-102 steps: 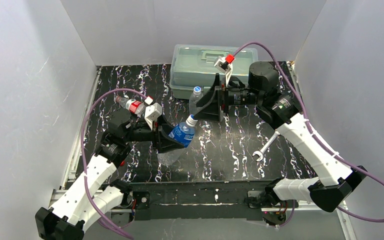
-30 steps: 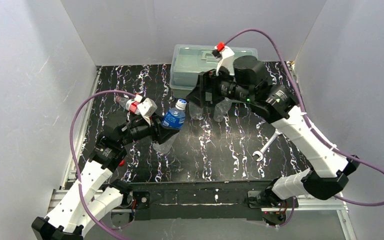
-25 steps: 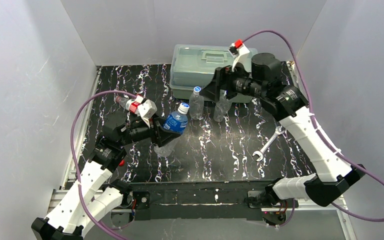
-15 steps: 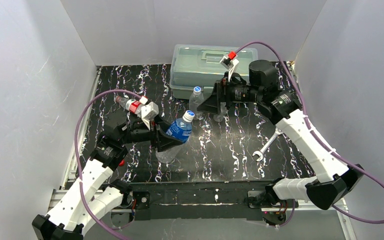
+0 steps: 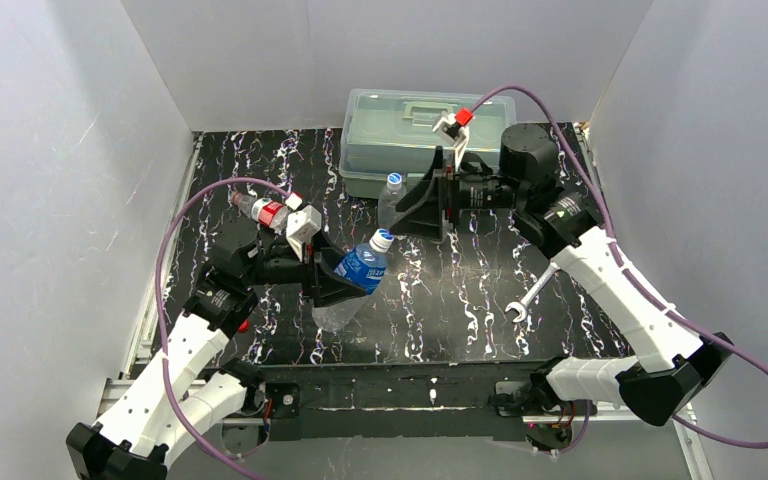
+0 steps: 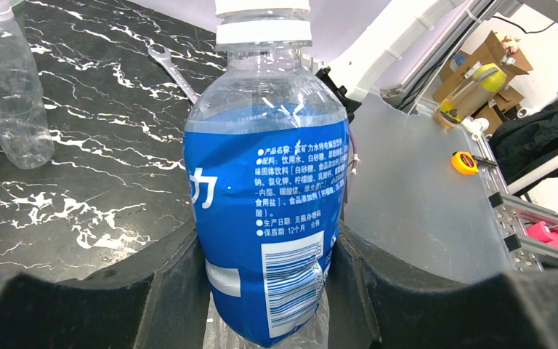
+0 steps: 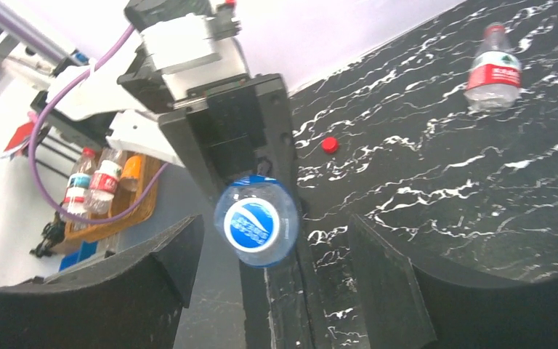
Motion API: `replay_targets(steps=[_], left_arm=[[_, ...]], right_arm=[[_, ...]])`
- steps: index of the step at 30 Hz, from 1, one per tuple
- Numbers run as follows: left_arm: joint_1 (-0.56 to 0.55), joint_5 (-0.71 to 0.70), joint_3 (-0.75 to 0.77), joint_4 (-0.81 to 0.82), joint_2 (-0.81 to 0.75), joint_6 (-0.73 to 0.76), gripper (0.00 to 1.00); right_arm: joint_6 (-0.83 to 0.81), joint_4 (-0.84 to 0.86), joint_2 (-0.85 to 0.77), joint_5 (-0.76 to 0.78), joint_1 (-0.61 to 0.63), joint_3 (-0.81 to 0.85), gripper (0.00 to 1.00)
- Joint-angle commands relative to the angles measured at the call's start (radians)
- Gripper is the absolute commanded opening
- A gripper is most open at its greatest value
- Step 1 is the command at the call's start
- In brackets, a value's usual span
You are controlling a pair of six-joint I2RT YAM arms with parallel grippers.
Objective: Screw on the bottle caps
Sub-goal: Screw the bottle cap onto the plastic bottle.
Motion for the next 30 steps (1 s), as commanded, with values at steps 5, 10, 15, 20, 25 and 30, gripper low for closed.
replay_targets(steps=[5, 10, 15, 20, 25, 30], left_arm=[[0.003, 0.038, 0.022, 0.023, 0.016, -0.002, 0.0], [0.003, 0.037, 0.021, 0.023, 0.014, -0.001, 0.0], [0.003, 0.035, 0.024, 0.023, 0.014, -0.002, 0.0], [0.003, 0.023, 0.025, 0.023, 0.019, 0.001, 0.0], [0.003, -0.085, 0.031, -0.001, 0.016, 0.034, 0.0], [0.003, -0.349, 0.041, -0.048, -0.017, 0.122, 0.0]], right_arm=[[-0.052, 0.011, 0.02, -0.018, 0.069, 0.009, 0.76], [-0.084, -0.038, 0.039, -0.007, 0.09, 0.024, 0.73], [-0.085, -0.046, 0.051, -0.004, 0.101, 0.03, 0.67], [-0.085, -0.065, 0.062, 0.007, 0.104, 0.048, 0.43], [-0.045, -0.116, 0.088, 0.064, 0.112, 0.081, 0.15], [0.065, -0.141, 0.118, 0.182, 0.162, 0.128, 0.03]])
